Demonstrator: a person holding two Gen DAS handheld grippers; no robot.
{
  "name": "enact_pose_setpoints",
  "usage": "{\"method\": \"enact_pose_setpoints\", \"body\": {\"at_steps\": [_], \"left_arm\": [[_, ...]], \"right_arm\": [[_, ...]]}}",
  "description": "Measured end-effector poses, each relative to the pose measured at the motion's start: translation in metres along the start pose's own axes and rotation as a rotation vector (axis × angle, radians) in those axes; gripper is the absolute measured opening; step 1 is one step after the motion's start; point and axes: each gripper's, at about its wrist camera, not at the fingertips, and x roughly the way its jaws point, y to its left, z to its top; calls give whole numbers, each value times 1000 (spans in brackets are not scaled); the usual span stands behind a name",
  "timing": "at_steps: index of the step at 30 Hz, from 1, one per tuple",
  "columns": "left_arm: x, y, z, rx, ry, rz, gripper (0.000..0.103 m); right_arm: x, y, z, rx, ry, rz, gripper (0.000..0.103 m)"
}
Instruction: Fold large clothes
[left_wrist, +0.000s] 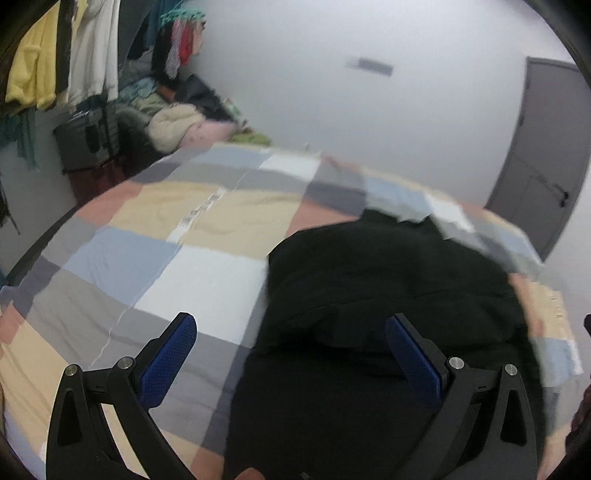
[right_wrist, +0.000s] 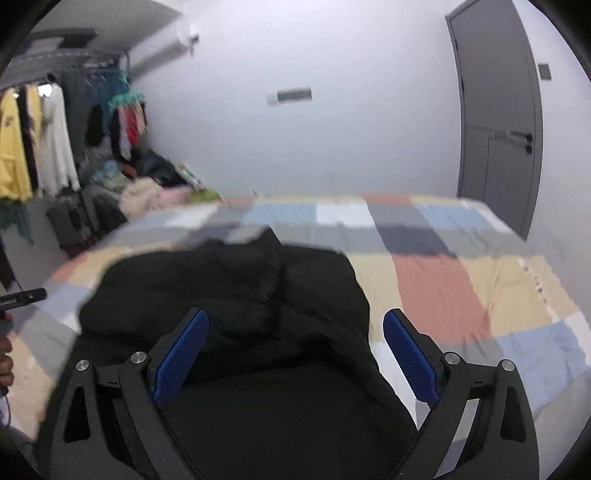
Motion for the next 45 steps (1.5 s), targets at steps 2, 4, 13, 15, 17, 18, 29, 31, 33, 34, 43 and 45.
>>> {"method": "enact_pose_setpoints", "body": {"at_steps": [2,4,13,15,17,18,29,31,33,34,43,45], "left_arm": [[-33,-7,8,11,-37,-23,103],[-66,-13,13,24,-77,-30,103],[-190,-19,-2,40,-181,-87,103],[-206,-19,-12,39,-187,-103,103],[-217,-20,-22,41,-187,-115,103],[-222,-21,-28,45,-186,-121,103],[-259,20,-67,51,-147,-168,103],[-263,52,-67,14,-135,-187,103],[-263,81,-69,-26,-119,-198,103],[-259,95,-70,-47,-104,-209,103],[-189,159,-133,-216,79,-351,103],[-164,160,-150,-252,132,-410,102]], "right_arm": [[-31,5,15,8,-33,18,96],[-56,8,28,17,-60,31,96],[-157,23,49,-24,-179,38,99],[-170,24,47,-32,-192,44,99],[-182,25,44,-43,-199,47,99],[-185,25,42,-47,-200,48,99],[-224,-4,15,-21,-131,80,100],[-233,-18,14,1,-125,77,99],[-238,-33,12,25,-111,79,100],[-239,-41,10,37,-103,85,100],[-211,-89,-51,182,59,141,99],[-196,-93,-68,210,105,140,99]]}}
